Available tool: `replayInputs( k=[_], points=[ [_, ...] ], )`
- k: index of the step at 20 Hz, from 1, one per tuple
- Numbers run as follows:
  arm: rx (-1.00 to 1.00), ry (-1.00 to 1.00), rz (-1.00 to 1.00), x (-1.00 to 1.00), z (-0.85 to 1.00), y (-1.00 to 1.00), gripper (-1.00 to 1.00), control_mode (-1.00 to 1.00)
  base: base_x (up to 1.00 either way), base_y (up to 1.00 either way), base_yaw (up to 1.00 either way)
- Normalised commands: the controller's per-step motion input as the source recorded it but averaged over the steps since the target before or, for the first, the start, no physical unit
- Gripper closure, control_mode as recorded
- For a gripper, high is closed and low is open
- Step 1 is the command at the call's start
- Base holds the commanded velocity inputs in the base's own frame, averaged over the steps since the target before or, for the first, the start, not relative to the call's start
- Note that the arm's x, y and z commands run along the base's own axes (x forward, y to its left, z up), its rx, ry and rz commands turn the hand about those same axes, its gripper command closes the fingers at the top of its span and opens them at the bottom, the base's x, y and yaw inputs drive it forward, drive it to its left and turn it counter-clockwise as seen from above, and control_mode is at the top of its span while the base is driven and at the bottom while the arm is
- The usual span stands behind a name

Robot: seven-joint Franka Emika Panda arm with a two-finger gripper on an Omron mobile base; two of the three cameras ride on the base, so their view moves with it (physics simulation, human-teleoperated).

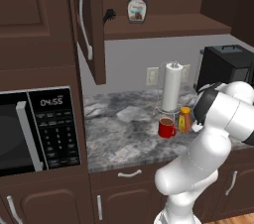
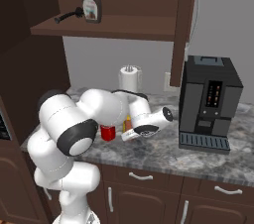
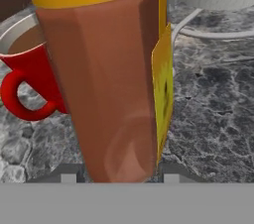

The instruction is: Pick the syrup bottle and honey bottle from the cabinet and place them next to the mug.

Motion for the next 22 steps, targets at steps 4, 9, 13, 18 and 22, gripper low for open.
replayInputs(
  k=[4, 9, 13, 18, 22],
  points=[
    [0.0, 0.0, 0.0, 0.0, 0.0, 0.0, -1.0, -1.0, 0.0, 0.0, 0.0],
    [0.0, 0.0, 0.0, 0.0, 0.0, 0.0, -1.0, -1.0, 0.0, 0.0, 0.0],
    [0.0, -0.07, 0.0, -0.22, 0.0, 0.0, -1.0, -1.0, 0.0, 0.0, 0.0],
    [0.0, -0.15, -0.03, -0.43, 0.19, 0.0, -1.0, -1.0, 0.0, 0.0, 0.0],
    [0.0, -0.19, -0.02, -0.59, 0.52, 0.0, -1.0, -1.0, 0.0, 0.0, 0.0]
  ],
)
